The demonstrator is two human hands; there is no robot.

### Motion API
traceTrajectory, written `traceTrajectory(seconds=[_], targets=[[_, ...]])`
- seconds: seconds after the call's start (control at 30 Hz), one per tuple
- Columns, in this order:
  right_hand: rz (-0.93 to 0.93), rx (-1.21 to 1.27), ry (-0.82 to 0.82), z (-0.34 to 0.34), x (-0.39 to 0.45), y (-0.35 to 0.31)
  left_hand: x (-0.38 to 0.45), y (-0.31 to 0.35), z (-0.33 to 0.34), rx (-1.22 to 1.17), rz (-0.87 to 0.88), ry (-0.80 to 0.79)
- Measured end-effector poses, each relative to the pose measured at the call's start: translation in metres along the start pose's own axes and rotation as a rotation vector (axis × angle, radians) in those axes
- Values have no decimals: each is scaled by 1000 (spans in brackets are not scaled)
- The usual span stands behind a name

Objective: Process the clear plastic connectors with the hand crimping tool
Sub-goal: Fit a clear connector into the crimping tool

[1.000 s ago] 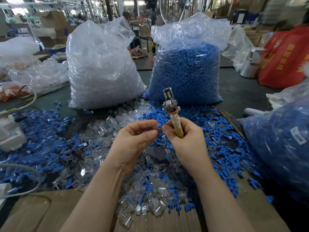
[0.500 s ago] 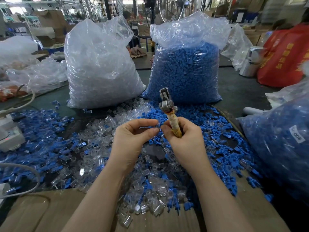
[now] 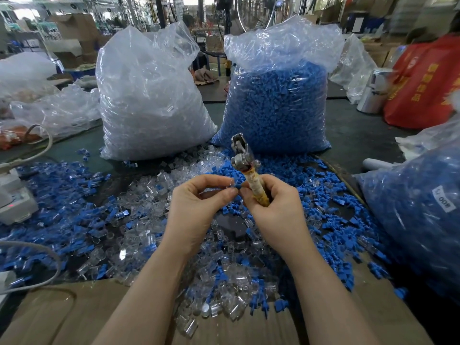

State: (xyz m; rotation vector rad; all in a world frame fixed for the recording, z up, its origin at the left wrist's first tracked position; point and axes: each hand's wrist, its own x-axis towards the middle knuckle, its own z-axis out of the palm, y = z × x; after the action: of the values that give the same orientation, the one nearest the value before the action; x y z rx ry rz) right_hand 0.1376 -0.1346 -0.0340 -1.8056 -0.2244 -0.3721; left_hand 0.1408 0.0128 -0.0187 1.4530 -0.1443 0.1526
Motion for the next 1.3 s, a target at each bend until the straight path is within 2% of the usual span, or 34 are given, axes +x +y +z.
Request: traceTrajectory(seconds=[0.13, 0.23, 0.37, 0.67, 1.0, 1.3], targets=[[10, 4, -31, -1, -1, 0, 1, -4, -1, 47, 2, 24], [56, -3, -74, -5, 0, 2, 2, -4, 0, -10, -7, 59], [134, -122, -141, -13, 2, 8, 2, -4, -1, -92, 13, 87], [182, -252, -303, -17, 2, 6, 8, -6, -8, -71, 109, 132], [149, -369, -318, -17, 0, 4, 6, -4, -7, -104, 111, 136], [88, -508, -237, -14, -3, 3, 6, -2, -10, -90, 81, 106]])
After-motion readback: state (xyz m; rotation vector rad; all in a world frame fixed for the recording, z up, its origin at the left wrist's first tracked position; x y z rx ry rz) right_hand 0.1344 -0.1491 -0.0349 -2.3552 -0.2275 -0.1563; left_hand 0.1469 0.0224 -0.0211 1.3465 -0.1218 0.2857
